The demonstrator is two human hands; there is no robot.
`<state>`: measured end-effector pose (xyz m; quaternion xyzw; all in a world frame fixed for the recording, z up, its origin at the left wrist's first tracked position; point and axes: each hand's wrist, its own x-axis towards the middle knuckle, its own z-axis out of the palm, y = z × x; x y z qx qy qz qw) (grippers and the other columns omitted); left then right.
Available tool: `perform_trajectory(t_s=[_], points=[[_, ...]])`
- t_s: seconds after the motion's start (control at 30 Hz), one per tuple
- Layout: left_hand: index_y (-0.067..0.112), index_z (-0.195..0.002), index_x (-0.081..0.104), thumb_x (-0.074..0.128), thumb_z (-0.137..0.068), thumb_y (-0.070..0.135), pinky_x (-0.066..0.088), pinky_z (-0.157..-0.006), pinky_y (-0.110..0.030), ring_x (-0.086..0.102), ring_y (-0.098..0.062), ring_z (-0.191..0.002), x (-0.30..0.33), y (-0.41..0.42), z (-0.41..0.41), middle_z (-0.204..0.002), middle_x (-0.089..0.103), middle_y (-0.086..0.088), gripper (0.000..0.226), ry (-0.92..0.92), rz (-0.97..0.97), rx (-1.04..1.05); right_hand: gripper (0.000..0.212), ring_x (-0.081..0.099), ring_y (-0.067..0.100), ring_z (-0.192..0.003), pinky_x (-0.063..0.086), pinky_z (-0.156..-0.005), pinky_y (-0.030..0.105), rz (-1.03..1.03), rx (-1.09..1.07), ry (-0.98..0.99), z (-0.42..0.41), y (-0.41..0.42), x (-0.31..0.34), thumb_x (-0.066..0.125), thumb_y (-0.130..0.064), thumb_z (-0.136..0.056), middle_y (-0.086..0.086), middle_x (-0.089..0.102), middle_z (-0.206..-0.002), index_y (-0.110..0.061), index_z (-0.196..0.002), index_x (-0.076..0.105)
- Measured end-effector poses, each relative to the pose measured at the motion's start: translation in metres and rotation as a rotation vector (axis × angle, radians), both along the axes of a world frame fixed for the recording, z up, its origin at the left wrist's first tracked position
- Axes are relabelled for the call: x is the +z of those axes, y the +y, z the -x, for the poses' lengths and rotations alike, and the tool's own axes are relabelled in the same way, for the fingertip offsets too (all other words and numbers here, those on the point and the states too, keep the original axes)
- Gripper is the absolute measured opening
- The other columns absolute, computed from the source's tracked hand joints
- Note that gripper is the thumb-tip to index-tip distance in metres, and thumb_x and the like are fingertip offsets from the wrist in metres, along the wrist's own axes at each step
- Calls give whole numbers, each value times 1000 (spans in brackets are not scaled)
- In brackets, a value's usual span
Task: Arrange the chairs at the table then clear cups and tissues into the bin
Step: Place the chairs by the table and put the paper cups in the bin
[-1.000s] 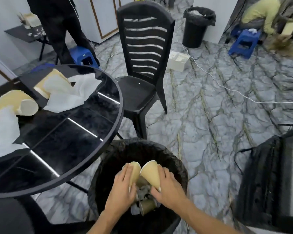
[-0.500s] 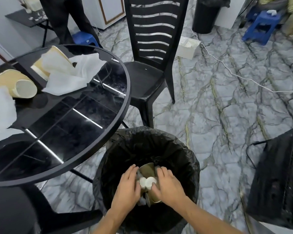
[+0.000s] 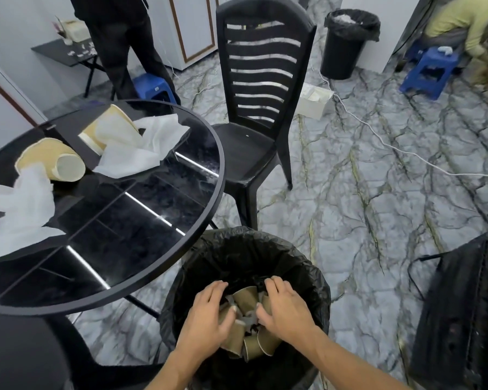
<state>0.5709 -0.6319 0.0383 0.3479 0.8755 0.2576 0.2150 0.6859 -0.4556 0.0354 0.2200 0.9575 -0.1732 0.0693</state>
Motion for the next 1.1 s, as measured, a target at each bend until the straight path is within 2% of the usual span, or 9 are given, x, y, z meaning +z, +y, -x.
perform_trajectory(t_s=[0.17,0.37,0.53,0.67,0.8,1.1], points=[[28,-149,37,43,-89,60,35,-114,-26,35,-8,-139,44,5,4,-152,37,13,69,20,-21,13,75,47,25,-121,45,-98,33,-3,15,-24,4,7,50,23,-55,-82,5,45,-137,-12,-142,37],[31,-149,35,49,-94,55,37,-113,-26,36,-5,-137,115,17,3,-151,37,16,62,53,-73,-2,65,40,25,-130,40,-103,33,21,-3,29,8,16,128,39,-51,-93,5,39,-146,-13,-145,32],[28,-148,37,49,-93,55,33,-115,-24,36,-6,-138,171,21,5,-150,39,13,63,107,-93,-13,63,47,23,-120,45,-93,33,7,8,97,10,21,188,40,-54,-89,4,46,-135,-14,-138,38],[29,-147,38,48,-93,55,39,-111,-25,39,-6,-135,215,21,16,-148,42,15,61,180,-90,-9,58,48,24,-118,43,-93,33,-11,31,163,22,24,234,44,-50,-91,4,48,-130,-12,-135,41],[26,-147,39,50,-92,54,42,-108,-29,43,-11,-131,255,20,36,-146,45,11,62,235,-83,16,51,51,24,-110,46,-86,34,-56,69,255,46,25,273,46,-51,-87,2,51,-119,-14,-122,45],[24,-150,36,50,-93,53,48,-105,-35,43,-17,-135,281,19,75,-152,43,4,65,261,-87,67,53,52,27,-108,50,-87,40,-98,103,310,90,25,304,47,-48,-90,8,53,-121,-9,-125,45]])
